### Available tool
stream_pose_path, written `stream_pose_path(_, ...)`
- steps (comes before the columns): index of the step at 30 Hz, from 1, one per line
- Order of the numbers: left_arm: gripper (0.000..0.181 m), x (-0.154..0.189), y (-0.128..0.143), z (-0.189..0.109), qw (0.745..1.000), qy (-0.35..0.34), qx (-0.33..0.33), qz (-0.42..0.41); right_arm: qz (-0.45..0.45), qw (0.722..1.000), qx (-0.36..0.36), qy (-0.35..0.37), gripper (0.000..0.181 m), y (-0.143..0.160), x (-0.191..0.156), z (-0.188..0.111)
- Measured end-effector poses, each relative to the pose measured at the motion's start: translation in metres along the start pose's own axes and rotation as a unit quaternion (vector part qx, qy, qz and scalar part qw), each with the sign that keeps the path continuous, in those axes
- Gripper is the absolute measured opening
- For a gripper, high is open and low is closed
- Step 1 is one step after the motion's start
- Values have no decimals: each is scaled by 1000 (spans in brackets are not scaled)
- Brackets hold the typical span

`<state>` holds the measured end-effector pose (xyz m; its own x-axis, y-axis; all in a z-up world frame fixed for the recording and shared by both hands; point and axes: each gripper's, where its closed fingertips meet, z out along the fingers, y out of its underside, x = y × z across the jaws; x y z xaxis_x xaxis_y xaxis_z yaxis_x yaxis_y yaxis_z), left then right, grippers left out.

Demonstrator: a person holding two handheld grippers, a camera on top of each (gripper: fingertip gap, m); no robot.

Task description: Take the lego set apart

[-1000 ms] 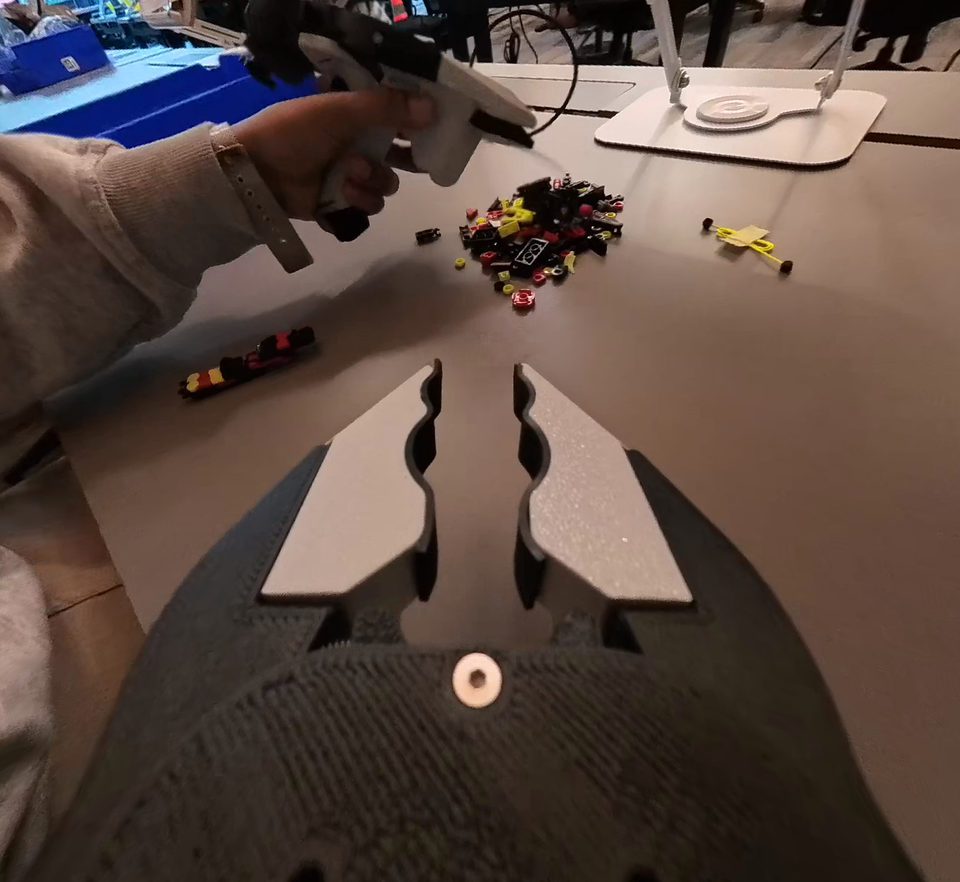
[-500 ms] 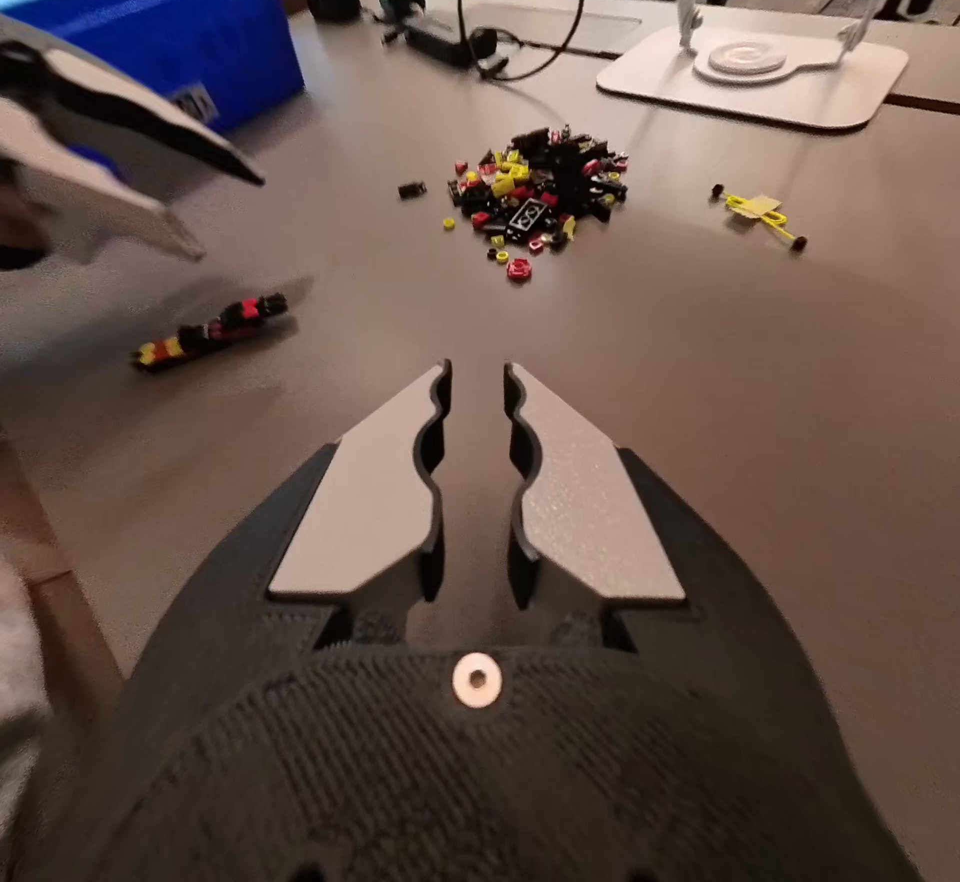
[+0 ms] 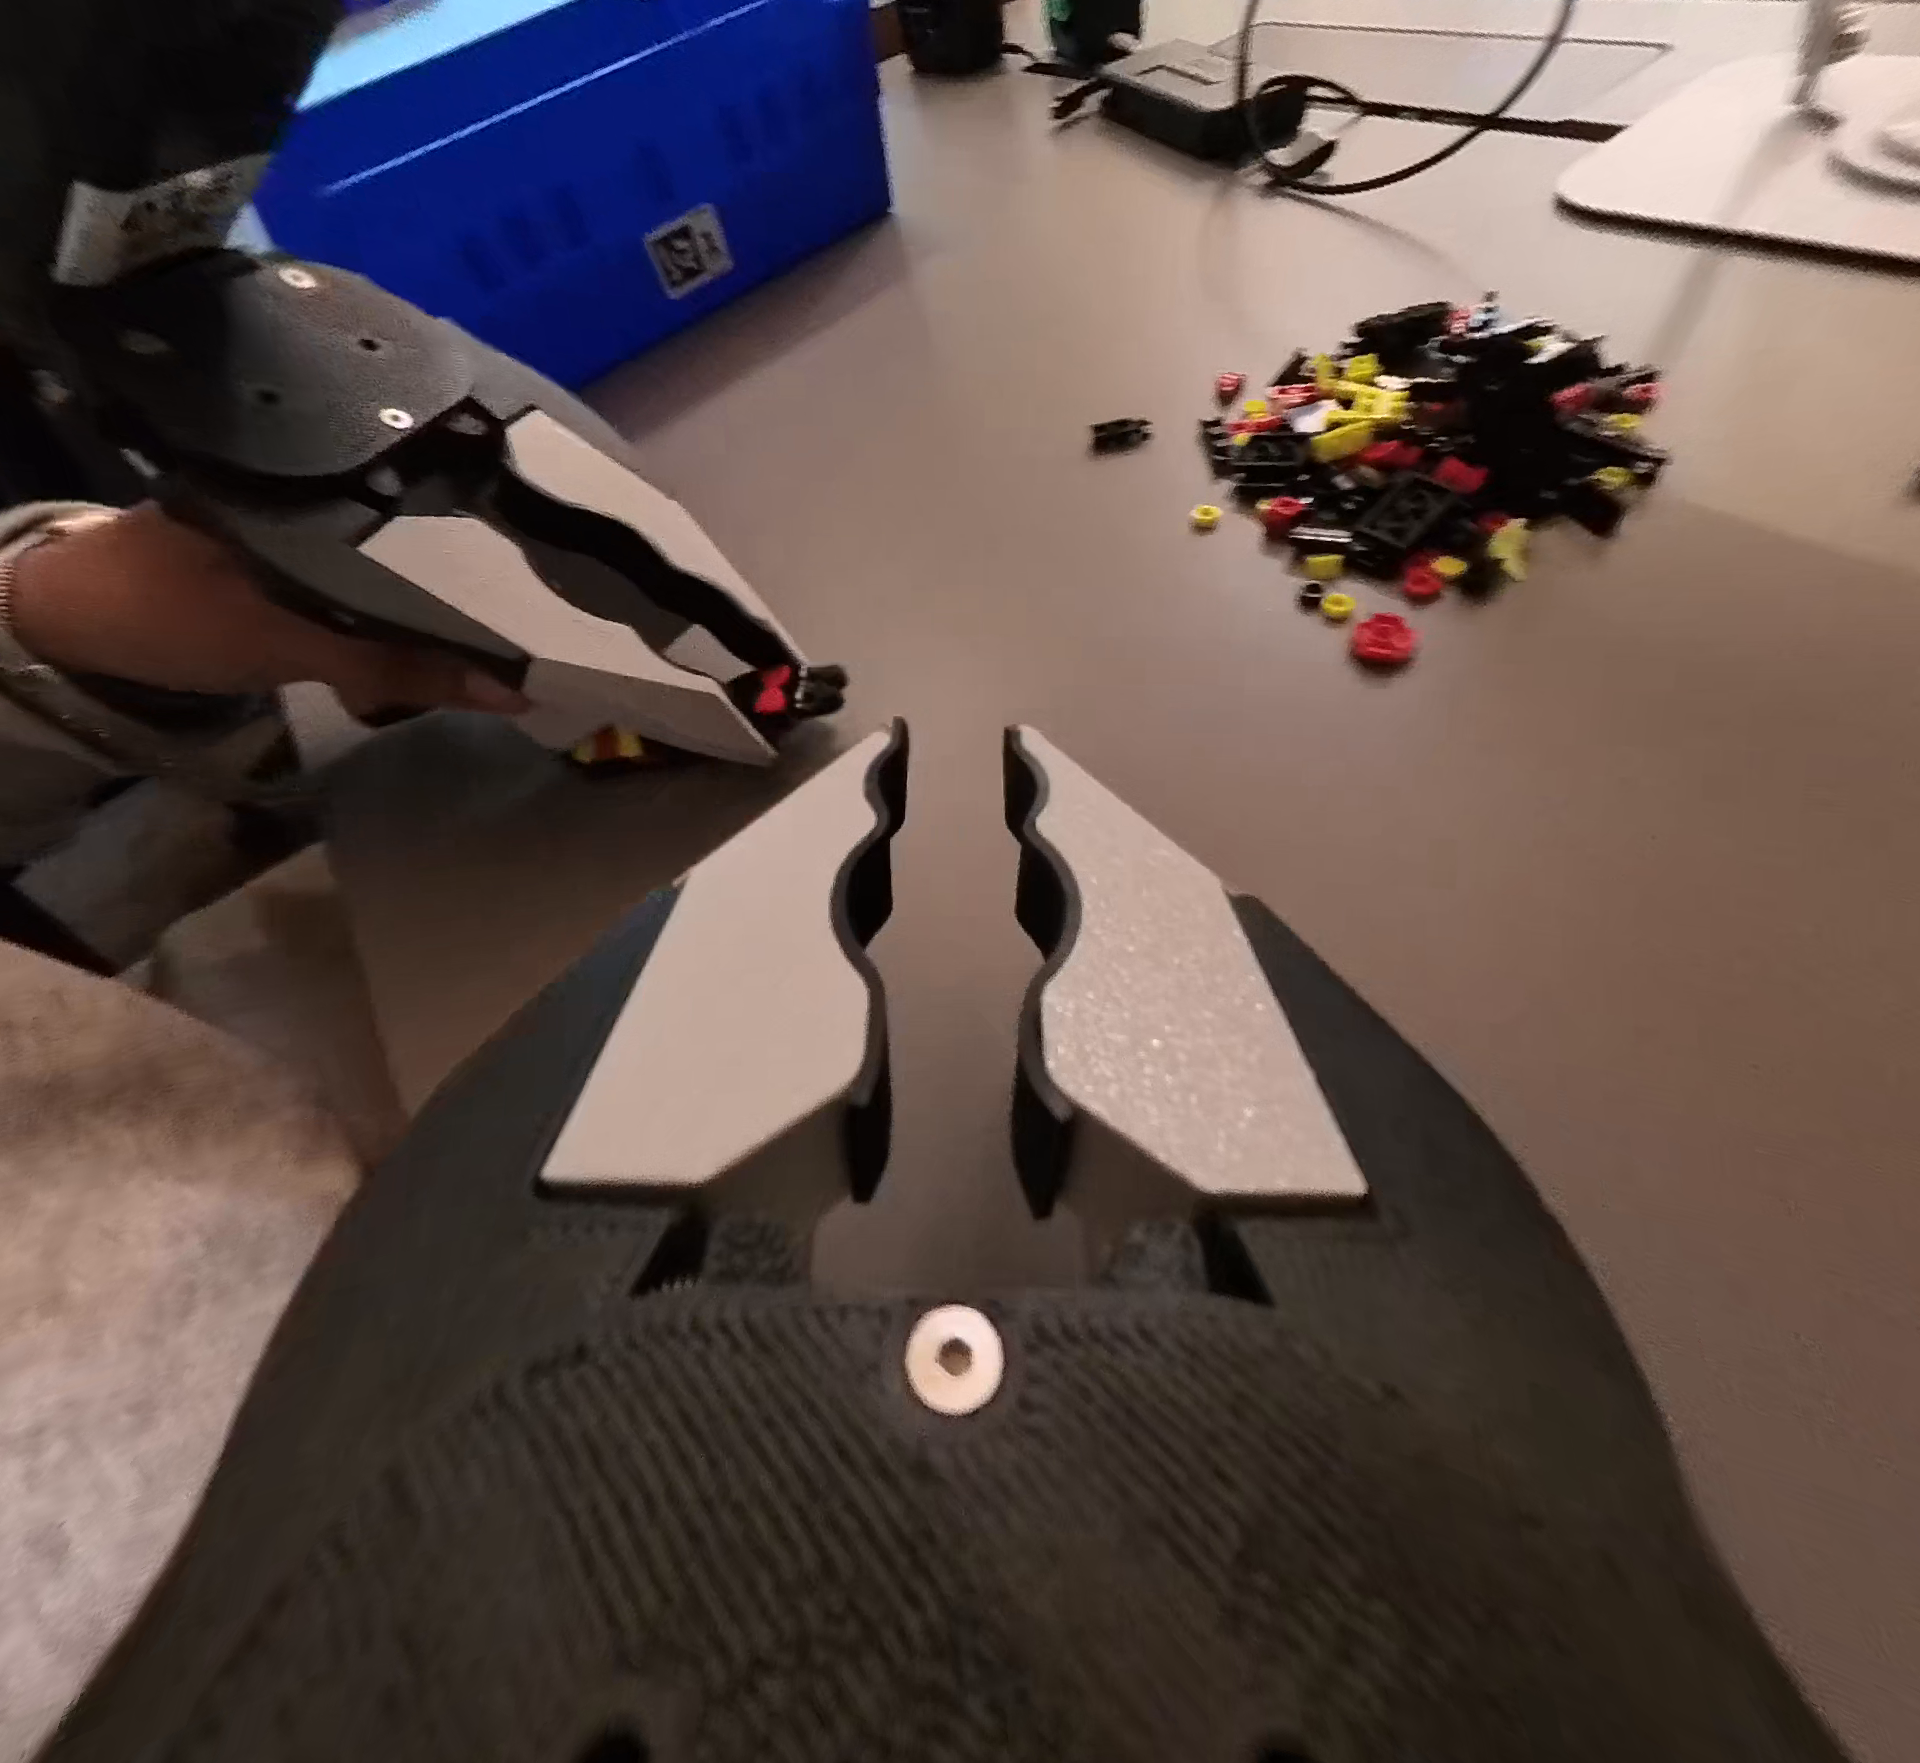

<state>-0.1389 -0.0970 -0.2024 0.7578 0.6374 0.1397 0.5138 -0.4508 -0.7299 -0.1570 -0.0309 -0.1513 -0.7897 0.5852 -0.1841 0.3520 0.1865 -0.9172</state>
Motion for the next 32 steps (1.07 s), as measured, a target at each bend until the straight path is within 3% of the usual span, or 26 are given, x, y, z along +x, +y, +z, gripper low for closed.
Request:
stream_pose_path(1, 18, 6, -3, -1, 1000, 8, 12, 15, 3, 1000, -2, -16, 17, 1, -6, 1)
stream_pose_path(9, 16, 42, -23, -11, 985, 19, 103, 139, 131, 980, -15, -146, 25, 8, -45, 0)
stream_pose_path(11, 16, 49, -27, -13, 984, 32, 116, 134, 180, 969, -4, -170, 13, 6, -48, -1)
stream_pose_path(13, 16, 51, -29, -13, 984, 34, 117, 130, 203, 963, 9, -178, 1, 3, -48, -2)
stream_pose_path(18, 16, 54, -27, -9, 984, 27, 111, 137, 212, 957, -7, -197, 12, 7, -56, 0)
stream_pose_path(24, 17, 55, -28, -6, 986, 22, 105, 131, 204, 963, -24, -177, 3, 11, -53, 2)
stream_pose_path(32, 18, 57, -44, -10, 987, 34, 126, 93, 288, 935, 26, -206, 2, -4, -44, -6)
